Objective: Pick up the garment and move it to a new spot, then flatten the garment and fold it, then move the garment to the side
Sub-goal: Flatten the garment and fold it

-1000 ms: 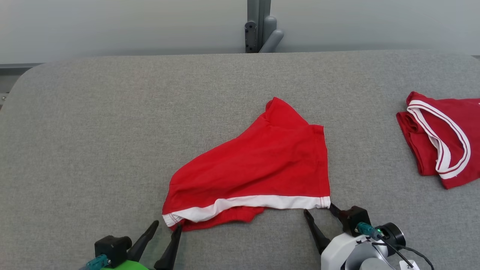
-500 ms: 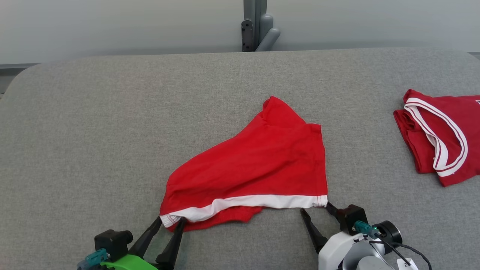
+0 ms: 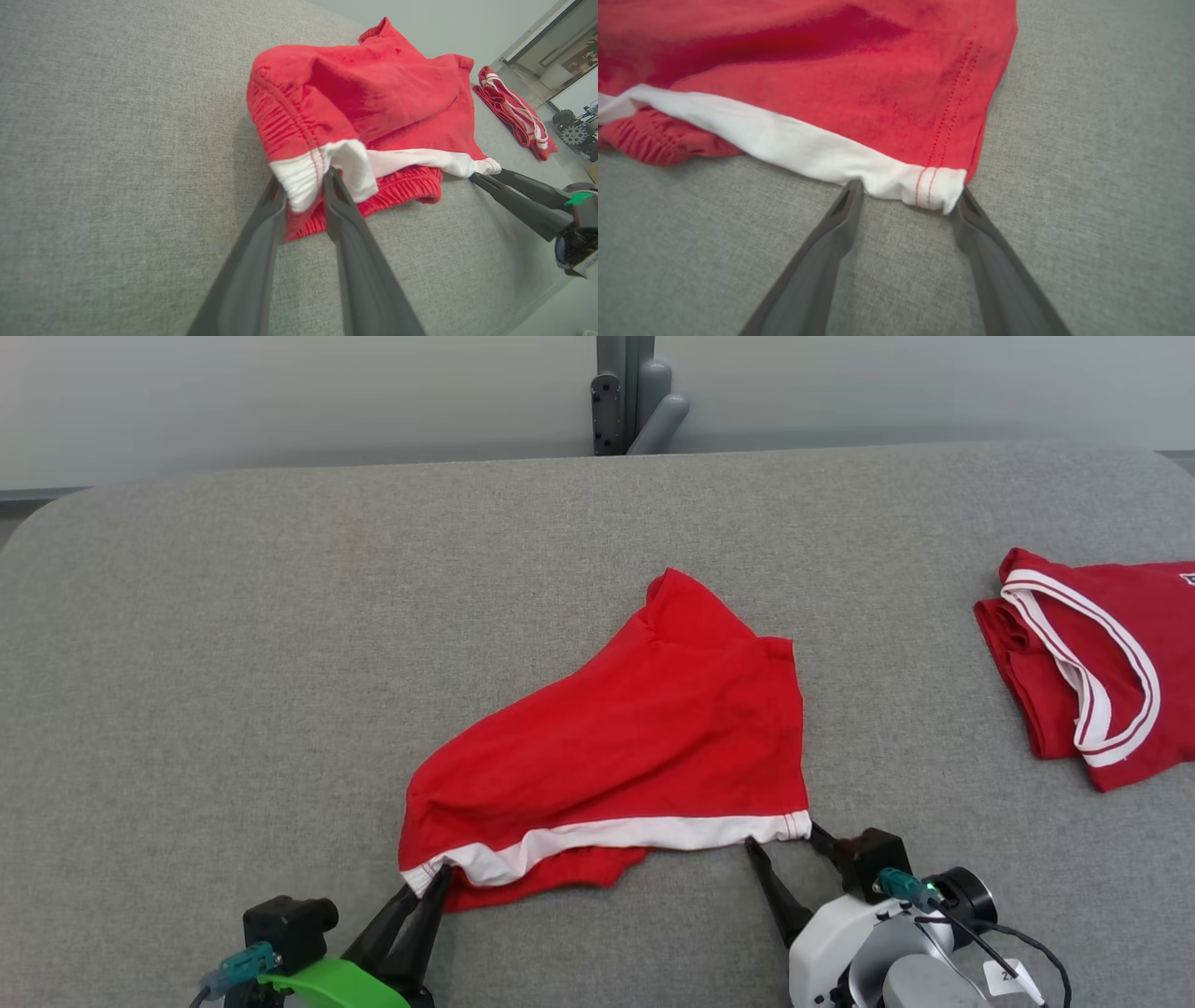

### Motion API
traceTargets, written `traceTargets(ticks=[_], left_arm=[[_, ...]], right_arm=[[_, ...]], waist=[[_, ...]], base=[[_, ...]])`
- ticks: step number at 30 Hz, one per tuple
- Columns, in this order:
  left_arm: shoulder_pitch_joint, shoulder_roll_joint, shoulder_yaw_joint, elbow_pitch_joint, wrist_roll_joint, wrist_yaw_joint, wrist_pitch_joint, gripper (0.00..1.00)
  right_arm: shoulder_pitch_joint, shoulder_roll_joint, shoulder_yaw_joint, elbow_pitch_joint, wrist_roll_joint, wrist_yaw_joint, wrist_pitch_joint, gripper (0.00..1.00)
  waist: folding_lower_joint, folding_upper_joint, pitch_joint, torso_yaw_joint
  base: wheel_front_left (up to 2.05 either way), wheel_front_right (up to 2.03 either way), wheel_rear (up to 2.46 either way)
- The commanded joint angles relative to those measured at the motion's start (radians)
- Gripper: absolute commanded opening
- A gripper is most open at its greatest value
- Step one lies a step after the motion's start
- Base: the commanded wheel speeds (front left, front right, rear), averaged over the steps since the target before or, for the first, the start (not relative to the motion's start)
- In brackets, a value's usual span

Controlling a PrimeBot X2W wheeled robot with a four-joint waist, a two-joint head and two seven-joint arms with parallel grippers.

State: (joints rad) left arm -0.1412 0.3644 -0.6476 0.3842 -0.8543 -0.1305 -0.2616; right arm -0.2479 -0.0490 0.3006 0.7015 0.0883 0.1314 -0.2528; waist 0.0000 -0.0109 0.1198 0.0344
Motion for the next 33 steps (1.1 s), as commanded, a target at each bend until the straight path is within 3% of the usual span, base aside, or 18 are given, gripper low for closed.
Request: traceTargets(ticks=[1,2,3,8,12,19,23,26,29,33], left_arm=[[-0.020,0.003,-0.001,0.000,-0.001,-0.001,-0.004,0.25],[-0.021,0.005,-0.003,0.001,-0.002,-0.001,-0.004,0.13],[-0.022,0.007,-0.007,0.003,-0.003,-0.001,-0.004,0.00],[-0.022,0.024,-0.023,-0.006,-0.026,-0.001,-0.003,0.00],[-0.005,0.060,-0.013,-0.081,-0.104,-0.001,0.027,0.00],[0.014,0.191,0.018,-0.380,-0.198,0.004,0.159,0.00],[-0.022,0.276,0.051,-0.602,-0.240,0.026,0.250,0.00],[-0.100,0.324,0.094,-0.739,-0.301,0.030,0.329,0.00],[-0.231,0.366,0.136,-0.805,-0.368,0.033,0.436,0.00],[-0.421,0.384,0.155,-0.762,-0.380,0.034,0.554,0.00]], right_arm=[[-0.013,-0.003,0.004,0.008,0.010,-0.002,-0.003,0.47],[-0.018,-0.003,0.012,0.014,0.016,-0.002,-0.004,0.16],[-0.023,-0.003,0.027,0.022,0.026,-0.002,0.004,0.00],[-0.048,-0.003,0.047,0.038,0.086,-0.001,0.002,0.00],[-0.052,-0.015,0.051,-0.031,0.203,-0.002,0.003,0.00],[-0.051,-0.172,0.069,-0.386,0.506,-0.001,0.108,0.00],[-0.048,-0.283,0.003,-0.649,0.625,-0.001,0.206,0.00],[-0.090,-0.327,-0.080,-0.805,0.689,-0.001,0.288,0.00],[-0.191,-0.342,-0.149,-0.881,0.681,-0.001,0.382,0.00],[-0.351,-0.319,-0.188,-0.849,0.638,-0.001,0.459,0.00]], waist=[[0.0000,0.0109,0.002,-0.002],[0.0000,0.0109,0.004,-0.004],[0.0000,0.0109,0.004,-0.005],[0.0000,0.0109,0.000,-0.010],[0.0000,0.0109,-0.004,-0.016],[0.0000,0.0109,-0.002,-0.051],[0.0000,0.0109,0.029,-0.069],[0.0000,0.0109,0.082,-0.077],[0.0000,0.0109,0.160,-0.088],[0.0000,0.0109,0.238,-0.088]], base=[[0.00,0.00,0.00],[0.00,0.00,0.00],[0.00,0.00,0.00],[0.00,0.00,0.00],[0.00,0.00,0.00],[0.00,0.00,0.00],[0.00,0.00,0.00],[0.00,0.00,0.00],[0.00,0.00,0.00],[0.00,0.00,0.00]])
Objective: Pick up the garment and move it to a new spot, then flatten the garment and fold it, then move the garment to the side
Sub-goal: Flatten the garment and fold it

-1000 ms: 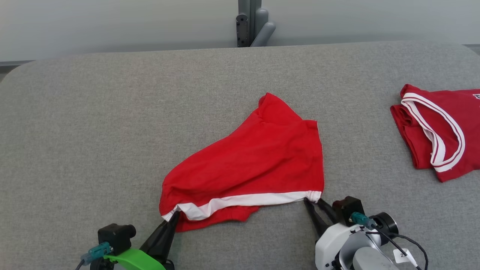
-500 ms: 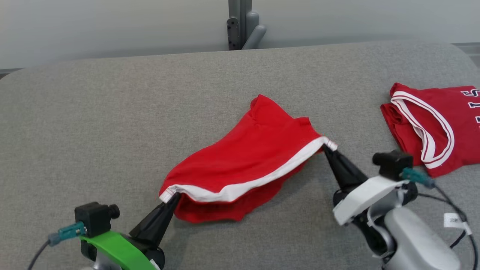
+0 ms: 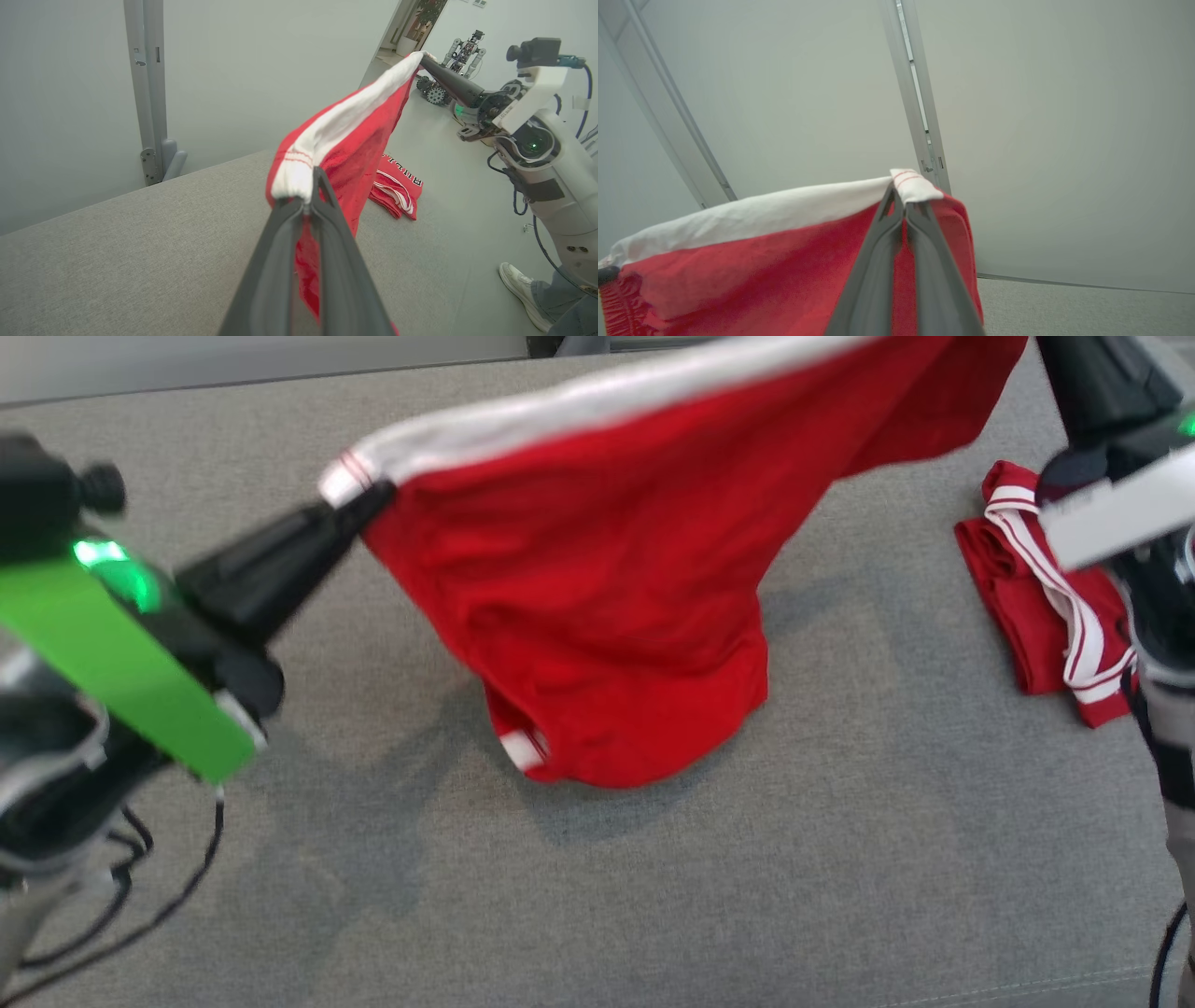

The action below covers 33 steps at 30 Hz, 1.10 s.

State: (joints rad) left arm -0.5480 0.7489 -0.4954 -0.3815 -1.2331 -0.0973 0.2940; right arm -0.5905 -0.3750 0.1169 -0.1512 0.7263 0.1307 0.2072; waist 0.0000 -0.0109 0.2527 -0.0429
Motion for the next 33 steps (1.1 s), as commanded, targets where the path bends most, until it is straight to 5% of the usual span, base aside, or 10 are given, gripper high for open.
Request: traceTargets(ticks=[1,8,14,19,22,28,33], left_arm=[[-0.085,-0.012,0.005,0.040,0.000,0.000,0.028,0.00],[-0.566,-0.178,-0.022,0.430,0.130,-0.011,0.069,0.00],[-0.919,-0.301,-0.030,0.801,0.350,-0.023,-0.165,0.00],[-1.047,-0.283,-0.112,0.940,0.502,-0.032,-0.371,0.00],[-0.982,-0.297,-0.191,0.979,0.479,-0.034,-0.470,0.00],[-0.751,-0.197,-0.356,0.903,0.357,-0.033,-0.556,0.00],[-0.498,-0.130,-0.338,0.755,0.310,-0.033,-0.559,0.00]], right_arm=[[-0.066,0.031,-0.018,0.034,-0.011,0.000,0.018,0.00],[-0.509,0.160,-0.055,0.327,-0.195,0.000,0.052,0.00],[-0.880,0.296,-0.161,0.623,-0.365,0.000,-0.140,0.00],[-1.004,0.320,-0.146,0.761,-0.372,0.000,-0.275,0.00],[-0.952,0.324,-0.062,0.807,-0.270,0.000,-0.360,0.00],[-0.630,0.307,0.136,0.752,-0.164,0.000,-0.460,0.00],[-0.290,0.232,0.207,0.622,-0.081,0.000,-0.473,0.00]], waist=[[0.0000,0.0109,0.129,-0.008],[0.0000,0.0109,0.275,0.005],[0.0000,0.0109,0.370,-0.017],[0.0000,0.0109,0.438,-0.056],[0.0000,0.0109,0.454,-0.064],[0.0000,0.0109,0.398,-0.075],[0.0000,0.0109,0.299,-0.075]], base=[[0.00,0.00,0.00],[0.00,0.00,0.00],[0.00,0.00,0.00],[0.00,0.00,0.00],[0.00,0.00,0.00],[0.00,0.00,0.00],[0.00,0.00,0.00]])
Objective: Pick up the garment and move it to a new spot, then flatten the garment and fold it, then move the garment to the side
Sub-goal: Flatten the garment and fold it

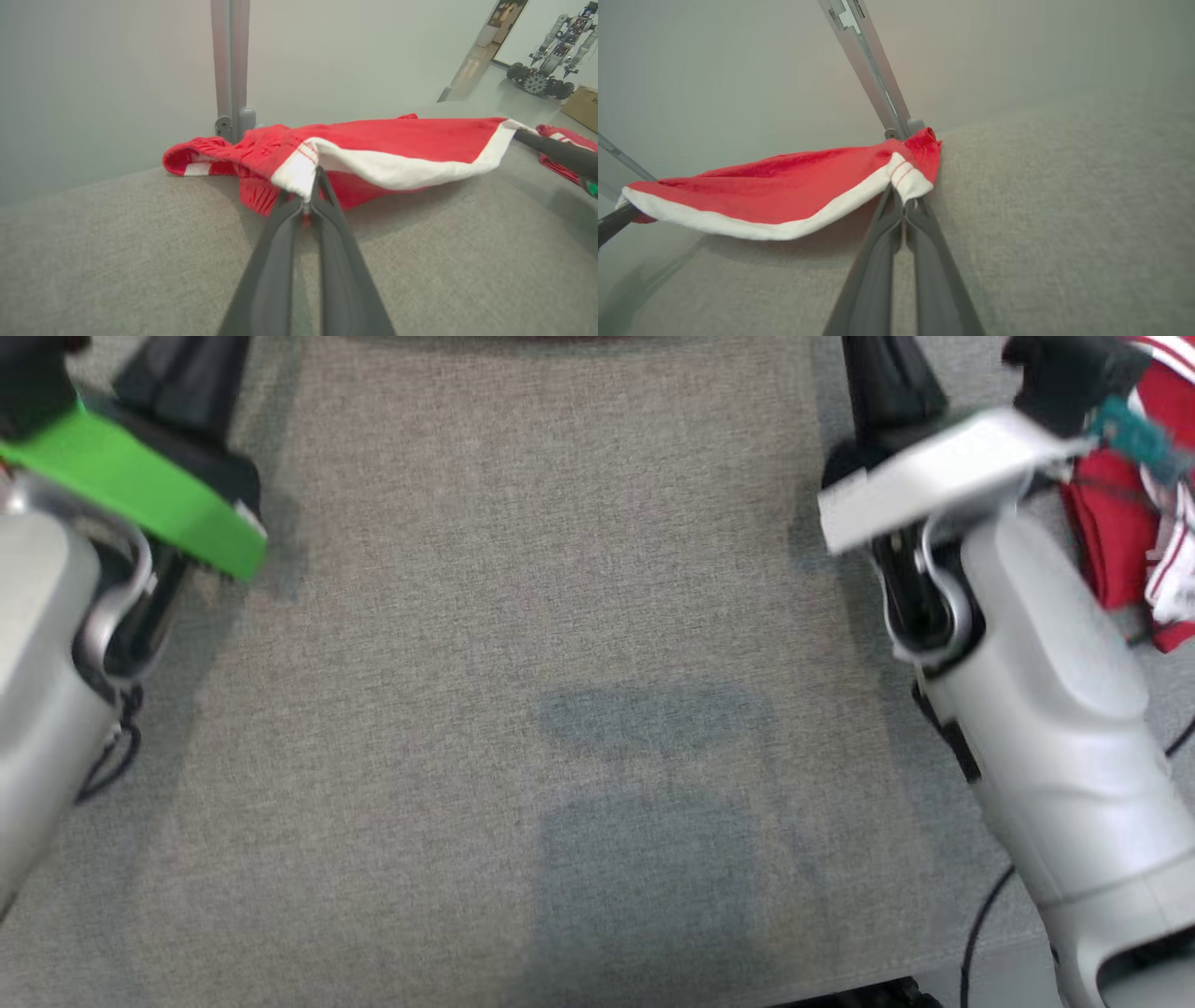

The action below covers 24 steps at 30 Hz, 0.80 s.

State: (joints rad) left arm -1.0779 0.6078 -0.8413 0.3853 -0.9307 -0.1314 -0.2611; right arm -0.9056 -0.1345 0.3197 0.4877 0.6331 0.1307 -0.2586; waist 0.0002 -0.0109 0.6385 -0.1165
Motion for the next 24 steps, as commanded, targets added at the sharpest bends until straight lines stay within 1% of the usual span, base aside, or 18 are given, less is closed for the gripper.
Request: traceTargets(ticks=[1,5,9,10,13,17,21,24], left_arm=[[0.083,0.018,0.029,-0.045,0.015,0.001,-0.004,0.00],[0.315,0.006,0.097,-0.170,0.056,0.001,-0.004,0.00],[0.558,-0.032,0.164,-0.255,0.111,0.008,-0.004,0.00],[0.558,-0.032,0.164,-0.255,0.111,0.008,-0.004,0.00],[0.745,-0.073,0.206,-0.288,0.147,0.020,-0.004,0.00],[0.963,-0.145,0.264,-0.296,0.180,0.033,-0.004,0.00],[1.122,-0.205,0.294,-0.313,0.183,0.028,-0.004,0.00],[1.209,-0.236,0.299,-0.342,0.181,0.043,-0.004,0.00]], right_arm=[[0.080,-0.030,0.008,-0.050,0.014,0.000,-0.008,0.00],[0.307,-0.096,0.023,-0.172,0.054,0.000,-0.007,0.00],[0.496,-0.154,0.027,-0.273,0.096,0.000,-0.007,0.00],[0.496,-0.154,0.027,-0.273,0.096,0.000,-0.007,0.00],[0.637,-0.198,0.013,-0.323,0.111,0.000,-0.006,0.00],[0.818,-0.248,-0.023,-0.355,0.115,-0.001,0.004,0.00],[1.008,-0.295,-0.083,-0.400,0.094,-0.002,0.026,0.00],[1.136,-0.297,-0.145,-0.476,0.073,-0.002,0.053,0.00]], waist=[[-0.0002,0.0109,-0.109,-0.002],[-0.0002,0.0109,-0.199,0.005],[-0.0002,0.0109,-0.283,0.013],[-0.0002,0.0109,-0.283,0.013],[-0.0002,0.0109,-0.337,0.021],[-0.0002,0.0109,-0.407,0.033],[-0.0002,0.0109,-0.475,0.057],[-0.0002,0.0109,-0.501,0.072]], base=[[0.00,0.00,0.00],[0.00,0.00,0.00],[0.00,0.00,0.00],[0.00,0.00,0.00],[0.00,0.00,0.00],[0.00,0.00,0.00],[0.00,0.00,0.00],[0.00,0.00,0.00]])
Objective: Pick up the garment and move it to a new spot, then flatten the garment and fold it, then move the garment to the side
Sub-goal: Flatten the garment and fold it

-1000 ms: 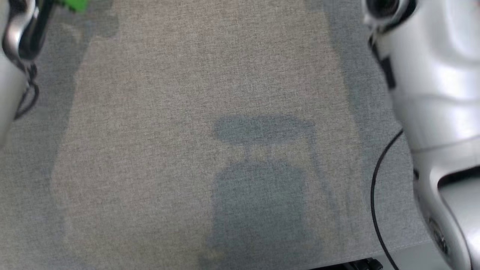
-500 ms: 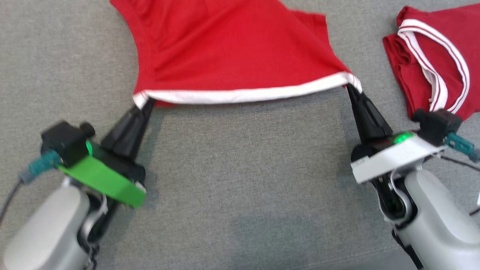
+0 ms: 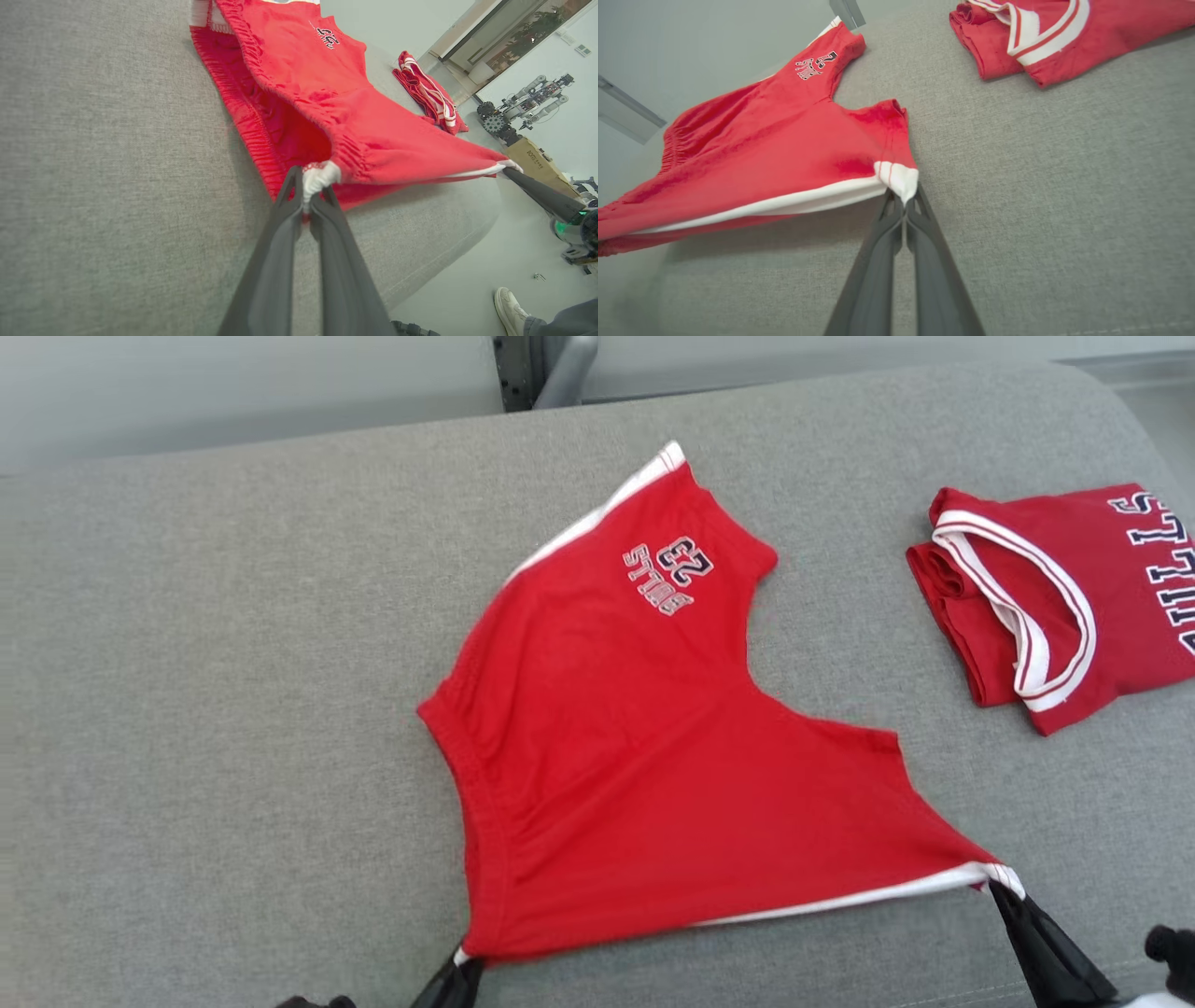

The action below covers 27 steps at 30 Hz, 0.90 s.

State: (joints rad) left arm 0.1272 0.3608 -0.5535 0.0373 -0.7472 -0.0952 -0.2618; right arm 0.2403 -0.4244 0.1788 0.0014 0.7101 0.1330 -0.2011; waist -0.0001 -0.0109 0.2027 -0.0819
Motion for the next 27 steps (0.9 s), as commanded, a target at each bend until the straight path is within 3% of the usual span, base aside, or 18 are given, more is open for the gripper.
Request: traceTargets(ticks=[1,6,9,11,19,27], left_arm=[[0.022,0.000,0.005,-0.003,-0.009,0.010,-0.004,0.00],[0.020,-0.022,-0.011,-0.034,-0.025,0.015,0.013,0.00],[-0.043,-0.034,0.001,-0.063,-0.053,0.012,0.050,0.00],[-0.132,-0.045,0.026,-0.076,-0.084,0.036,0.119,0.00],[-0.435,-0.126,0.051,-0.037,-0.111,0.112,0.270,0.00],[-0.635,-0.197,0.026,0.102,-0.083,0.149,0.339,0.00]], right_arm=[[0.028,-0.004,-0.028,-0.020,-0.005,-0.004,0.007,0.00],[0.045,0.010,-0.078,-0.139,-0.042,-0.003,0.087,0.00],[-0.058,0.036,-0.069,-0.164,-0.039,-0.003,0.131,0.00],[-0.214,0.060,-0.058,-0.140,-0.031,-0.003,0.167,0.00],[-0.650,0.054,-0.015,0.102,-0.046,-0.002,0.241,0.00],[-0.909,0.021,0.046,0.320,-0.044,-0.002,0.271,0.00]], waist=[[0.0001,0.0109,-0.069,0.045],[0.0001,0.0109,-0.049,0.066],[0.0001,0.0109,-0.003,0.087],[0.0001,0.0109,0.082,0.119],[0.0001,0.0109,0.232,0.222],[0.0001,0.0109,0.265,0.292]], base=[[0.00,0.00,0.00],[0.00,0.00,0.00],[0.00,0.00,0.00],[0.00,0.00,0.00],[0.00,0.00,0.00],[0.00,0.00,0.00]])
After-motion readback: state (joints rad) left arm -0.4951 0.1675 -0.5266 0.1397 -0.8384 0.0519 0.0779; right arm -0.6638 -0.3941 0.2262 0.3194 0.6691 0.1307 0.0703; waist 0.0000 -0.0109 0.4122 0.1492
